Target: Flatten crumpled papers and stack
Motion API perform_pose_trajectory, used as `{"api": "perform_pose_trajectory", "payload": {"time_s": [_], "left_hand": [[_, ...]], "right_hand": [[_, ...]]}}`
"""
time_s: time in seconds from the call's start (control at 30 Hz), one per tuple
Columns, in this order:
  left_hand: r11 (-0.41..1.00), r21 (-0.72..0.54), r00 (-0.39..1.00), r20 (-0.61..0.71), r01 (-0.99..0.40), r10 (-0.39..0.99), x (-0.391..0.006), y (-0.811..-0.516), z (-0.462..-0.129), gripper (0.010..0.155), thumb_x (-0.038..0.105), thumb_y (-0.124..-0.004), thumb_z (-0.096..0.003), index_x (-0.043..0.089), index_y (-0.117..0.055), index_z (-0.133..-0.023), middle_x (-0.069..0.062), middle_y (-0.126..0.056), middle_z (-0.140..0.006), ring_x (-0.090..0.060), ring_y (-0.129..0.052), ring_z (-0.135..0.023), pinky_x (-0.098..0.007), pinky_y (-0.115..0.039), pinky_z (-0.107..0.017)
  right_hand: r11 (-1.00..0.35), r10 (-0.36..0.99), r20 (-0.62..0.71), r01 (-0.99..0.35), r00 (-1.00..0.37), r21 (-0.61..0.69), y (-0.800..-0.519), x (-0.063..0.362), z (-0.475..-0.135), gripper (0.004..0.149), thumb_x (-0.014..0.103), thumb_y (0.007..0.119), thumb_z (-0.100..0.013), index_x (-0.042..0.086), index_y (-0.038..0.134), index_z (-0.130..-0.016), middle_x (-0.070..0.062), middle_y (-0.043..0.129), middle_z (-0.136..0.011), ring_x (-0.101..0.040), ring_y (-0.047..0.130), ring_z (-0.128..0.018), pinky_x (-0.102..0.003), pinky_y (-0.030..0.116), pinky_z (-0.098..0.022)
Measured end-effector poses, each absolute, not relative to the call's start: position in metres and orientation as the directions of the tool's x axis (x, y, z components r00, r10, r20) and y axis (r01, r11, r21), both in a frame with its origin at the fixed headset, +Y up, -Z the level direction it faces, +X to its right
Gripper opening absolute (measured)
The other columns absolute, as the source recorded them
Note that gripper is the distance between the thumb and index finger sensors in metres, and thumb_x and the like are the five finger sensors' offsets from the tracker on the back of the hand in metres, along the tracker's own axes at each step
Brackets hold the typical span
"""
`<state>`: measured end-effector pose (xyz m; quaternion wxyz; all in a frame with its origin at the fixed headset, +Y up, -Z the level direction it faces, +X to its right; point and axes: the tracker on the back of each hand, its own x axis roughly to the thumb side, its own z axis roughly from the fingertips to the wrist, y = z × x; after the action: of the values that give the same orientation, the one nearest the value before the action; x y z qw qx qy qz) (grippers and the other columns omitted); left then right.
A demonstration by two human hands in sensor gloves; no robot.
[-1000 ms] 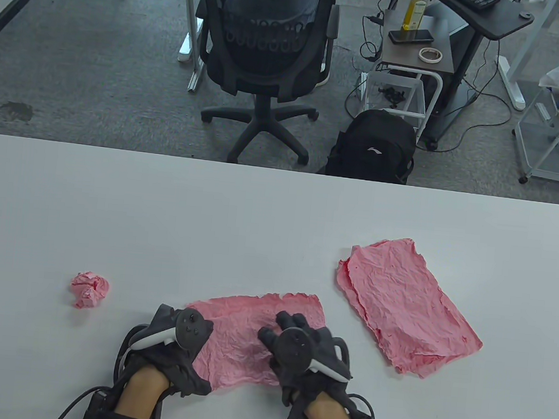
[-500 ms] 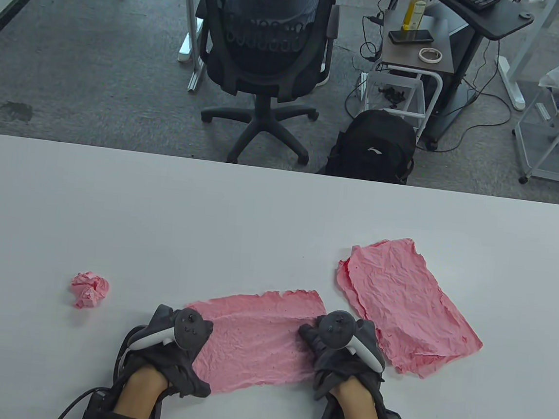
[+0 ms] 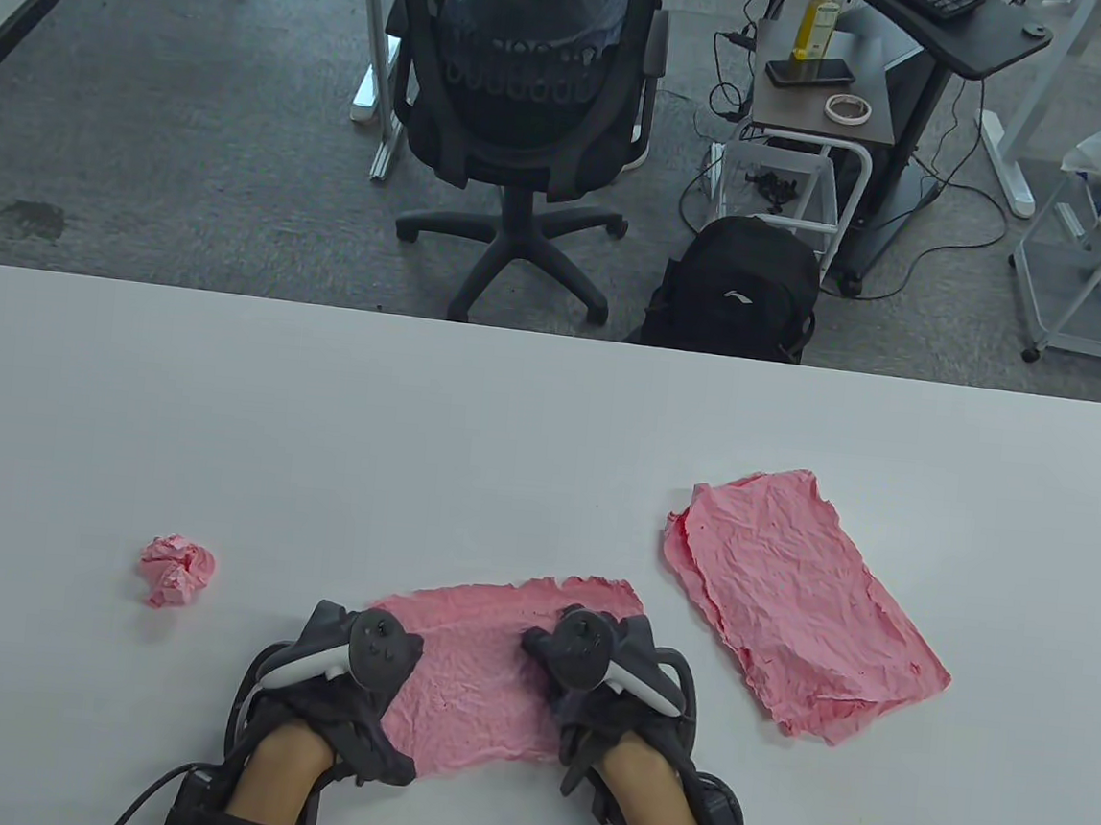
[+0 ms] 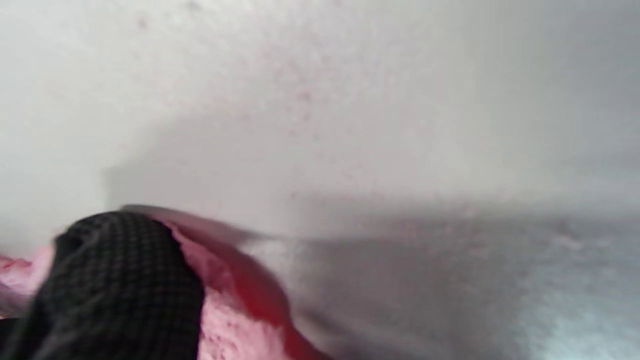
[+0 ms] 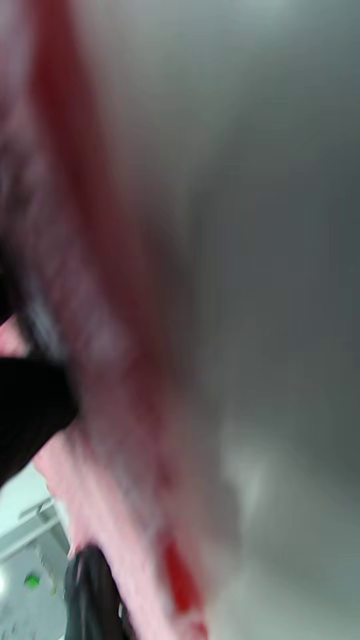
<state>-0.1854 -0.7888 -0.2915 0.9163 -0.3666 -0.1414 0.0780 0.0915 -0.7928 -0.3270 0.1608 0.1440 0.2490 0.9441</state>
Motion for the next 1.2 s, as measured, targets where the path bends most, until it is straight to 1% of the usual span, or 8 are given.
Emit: {"api": "perform_pose_trajectory", "payload": {"time_s": [0.2, 0.4, 0.6, 0.7, 0.83, 0.9, 1.03, 1.2], "left_hand": [[0.724, -0.689, 0.947, 0.208, -0.037, 0.247, -0.185, -0.789, -0.291, 0.117, 0.065, -0.091, -0.0321, 0.029, -0.010, -0.108, -0.008, 0.006, -0.107, -0.040, 0.008, -0.104, -0.068, -0.009, -0.072], [0.729, -0.684, 0.943, 0.218, -0.037, 0.252, -0.184, -0.789, -0.290, 0.116, 0.064, -0.091, -0.0333, 0.027, -0.011, -0.109, -0.009, 0.005, -0.107, -0.041, 0.007, -0.104, -0.068, -0.010, -0.072], [0.734, -0.679, 0.943, 0.223, -0.031, 0.247, -0.183, -0.788, -0.289, 0.114, 0.063, -0.090, -0.0343, 0.026, -0.013, -0.109, -0.011, 0.004, -0.108, -0.042, 0.005, -0.105, -0.068, -0.012, -0.072], [0.733, -0.680, 0.943, 0.222, -0.031, 0.247, -0.182, -0.788, -0.289, 0.114, 0.063, -0.091, -0.0343, 0.026, -0.013, -0.109, -0.011, 0.004, -0.108, -0.042, 0.004, -0.105, -0.068, -0.012, -0.072], [0.733, -0.680, 0.943, 0.222, -0.033, 0.248, -0.182, -0.788, -0.289, 0.114, 0.063, -0.090, -0.0344, 0.026, -0.013, -0.109, -0.010, 0.004, -0.108, -0.042, 0.005, -0.105, -0.068, -0.012, -0.072], [0.733, -0.679, 0.943, 0.223, -0.030, 0.245, -0.182, -0.788, -0.289, 0.114, 0.063, -0.091, -0.0344, 0.026, -0.013, -0.109, -0.010, 0.003, -0.108, -0.042, 0.004, -0.105, -0.068, -0.012, -0.073], [0.732, -0.680, 0.942, 0.223, -0.033, 0.250, -0.182, -0.788, -0.289, 0.114, 0.062, -0.091, -0.0345, 0.026, -0.013, -0.109, -0.010, 0.004, -0.108, -0.042, 0.005, -0.105, -0.068, -0.012, -0.072], [0.735, -0.677, 0.942, 0.226, -0.031, 0.248, -0.182, -0.788, -0.289, 0.114, 0.063, -0.090, -0.0345, 0.026, -0.013, -0.109, -0.010, 0.003, -0.108, -0.042, 0.004, -0.105, -0.068, -0.012, -0.072]], "right_hand": [[-0.842, 0.363, 0.004, -0.326, -0.932, 0.429, -0.788, 0.134, -0.330, 0.060, 0.026, 0.067, -0.049, 0.025, 0.040, -0.103, -0.013, 0.019, -0.110, -0.043, 0.018, -0.098, -0.060, 0.027, -0.066], [-0.935, 0.335, -0.008, -0.333, -0.942, 0.124, -0.765, 0.144, -0.319, 0.059, 0.033, 0.076, -0.048, 0.004, 0.062, -0.098, -0.032, 0.071, -0.095, -0.058, 0.065, -0.083, -0.066, 0.057, -0.055], [-0.986, 0.104, -0.088, -0.114, -0.991, 0.124, -0.768, 0.127, -0.332, 0.057, 0.046, 0.079, -0.047, 0.003, 0.077, -0.084, -0.026, 0.082, -0.073, -0.051, 0.075, -0.073, -0.065, 0.061, -0.052], [-0.991, 0.050, -0.045, -0.055, -0.998, 0.125, -0.769, 0.118, -0.333, 0.047, 0.040, 0.082, -0.045, 0.010, 0.078, -0.081, -0.020, 0.083, -0.072, -0.049, 0.076, -0.074, -0.063, 0.062, -0.053], [-0.978, 0.195, 0.027, -0.192, -0.980, 0.079, -0.766, 0.120, -0.326, 0.038, 0.035, 0.086, -0.044, 0.017, 0.084, -0.078, -0.019, 0.080, -0.085, -0.048, 0.075, -0.080, -0.062, 0.063, -0.056], [-0.912, 0.409, 0.102, -0.407, -0.907, 0.044, -0.763, 0.127, -0.324, 0.039, 0.034, 0.084, -0.044, 0.017, 0.082, -0.079, -0.023, 0.080, -0.090, -0.051, 0.077, -0.079, -0.062, 0.066, -0.054], [-0.605, 0.794, 0.024, -0.788, -0.607, 0.115, -0.765, 0.145, -0.318, 0.045, 0.031, 0.085, -0.042, 0.009, 0.074, -0.079, -0.017, 0.093, -0.076, -0.042, 0.094, -0.065, -0.055, 0.079, -0.044], [-0.215, 0.954, -0.166, -0.954, -0.251, 0.208, -0.777, 0.154, -0.315, 0.073, 0.027, 0.085, -0.043, 0.002, 0.042, -0.097, -0.009, 0.086, -0.070, -0.034, 0.093, -0.060, -0.052, 0.078, -0.043]]}}
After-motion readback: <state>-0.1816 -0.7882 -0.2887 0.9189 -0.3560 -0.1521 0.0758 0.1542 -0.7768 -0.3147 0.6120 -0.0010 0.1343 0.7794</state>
